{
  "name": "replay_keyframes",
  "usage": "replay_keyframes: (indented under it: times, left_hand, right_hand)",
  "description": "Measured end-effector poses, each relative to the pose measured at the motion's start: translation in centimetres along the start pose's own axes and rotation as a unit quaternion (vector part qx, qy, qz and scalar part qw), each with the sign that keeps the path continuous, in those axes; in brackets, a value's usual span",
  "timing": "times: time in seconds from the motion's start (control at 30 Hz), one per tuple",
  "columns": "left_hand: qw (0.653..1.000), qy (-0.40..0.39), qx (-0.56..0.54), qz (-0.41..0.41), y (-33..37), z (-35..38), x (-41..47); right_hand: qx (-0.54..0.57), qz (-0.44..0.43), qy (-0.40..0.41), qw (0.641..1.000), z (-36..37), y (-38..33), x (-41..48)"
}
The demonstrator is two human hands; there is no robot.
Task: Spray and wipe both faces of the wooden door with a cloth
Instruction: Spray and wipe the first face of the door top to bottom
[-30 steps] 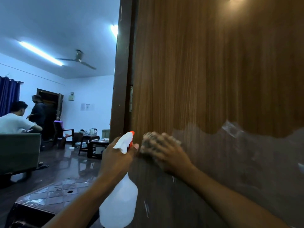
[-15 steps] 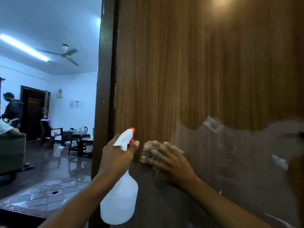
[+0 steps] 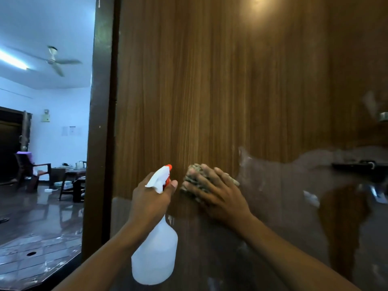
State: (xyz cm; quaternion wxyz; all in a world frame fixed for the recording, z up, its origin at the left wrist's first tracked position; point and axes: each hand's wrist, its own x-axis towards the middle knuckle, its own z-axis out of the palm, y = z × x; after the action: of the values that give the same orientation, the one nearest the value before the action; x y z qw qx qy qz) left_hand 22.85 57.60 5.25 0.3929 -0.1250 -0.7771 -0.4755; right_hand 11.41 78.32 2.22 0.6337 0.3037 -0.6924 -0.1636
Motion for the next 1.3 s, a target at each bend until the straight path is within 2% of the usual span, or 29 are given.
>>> replay_keyframes:
  times: [0.13,0.2,0.27,0.33,0.43,0.47,0.53,0.6,0.67,0.73,0.8,0.9,0.97,1.03,1.1,1.23,1.3]
  left_hand:
    - [0.998,0.003,-0.043,-0.036,0.3,1.8,-0.9]
    - [0.997,0.008,-0.058,-0.046,0.7,2.5,-1.0]
    - [0.997,0.005,-0.062,-0.035,1.2,3.2,-1.0]
    - [0.998,-0.009,-0.063,-0.016,1.9,4.0,-0.9]
    - [0.999,-0.040,-0.026,0.016,3.4,5.3,-1.1]
    - [0.998,-0.047,-0.030,0.018,3.7,5.8,-1.2]
    - [0.997,-0.053,-0.062,0.006,4.4,6.8,-1.7]
    - [0.995,-0.058,-0.083,-0.025,4.8,7.8,-2.2]
    - [0.993,-0.064,-0.086,-0.042,5.2,8.7,-2.5]
    - [0.994,-0.077,-0.065,-0.045,5.6,9.4,-2.6]
    - [0.994,-0.100,-0.020,-0.030,6.0,9.9,-2.6]
    - [0.990,-0.136,-0.028,-0.019,6.9,10.8,-3.2]
    - [0.985,-0.168,-0.035,-0.010,7.9,11.4,-3.8]
    - [0.979,-0.193,-0.066,-0.023,8.6,12.0,-4.4]
    - [0.973,-0.216,-0.084,-0.025,9.0,12.6,-4.8]
    - [0.965,-0.249,-0.084,-0.012,10.5,13.7,-5.2]
    - [0.964,-0.258,-0.067,-0.003,11.4,14.2,-5.3]
  right_hand:
    - [-0.044,0.159,-0.003,0.986,-3.1,5.9,-1.6]
    - [-0.051,0.261,0.019,0.964,-3.5,7.1,1.2]
    - [-0.042,0.324,0.038,0.944,-3.0,6.4,4.5]
    - [-0.031,0.289,0.036,0.956,-1.8,4.9,5.6]
    - [-0.039,0.126,0.002,0.991,-1.1,3.3,0.5]
    - [-0.040,0.107,-0.008,0.993,-1.5,3.2,-2.0]
    - [-0.046,0.143,-0.007,0.989,-2.8,4.4,-6.0]
    - [-0.057,0.240,-0.009,0.969,-4.3,6.9,-7.9]
    - [-0.058,0.357,-0.001,0.932,-5.2,9.5,-7.0]
    - [-0.049,0.438,0.021,0.897,-5.6,10.9,-4.3]
    - [-0.051,0.435,0.013,0.899,-5.4,10.6,-3.1]
    - [-0.079,0.304,-0.039,0.949,-4.8,8.4,-8.5]
    - [-0.082,0.265,-0.053,0.959,-5.2,6.4,-14.2]
    - [-0.083,0.287,-0.049,0.953,-5.7,5.8,-17.7]
    - [-0.082,0.339,-0.040,0.936,-5.8,6.6,-17.5]
    - [-0.055,0.507,0.000,0.860,-6.1,7.9,-12.5]
    - [-0.058,0.501,-0.005,0.863,-5.7,7.0,-13.0]
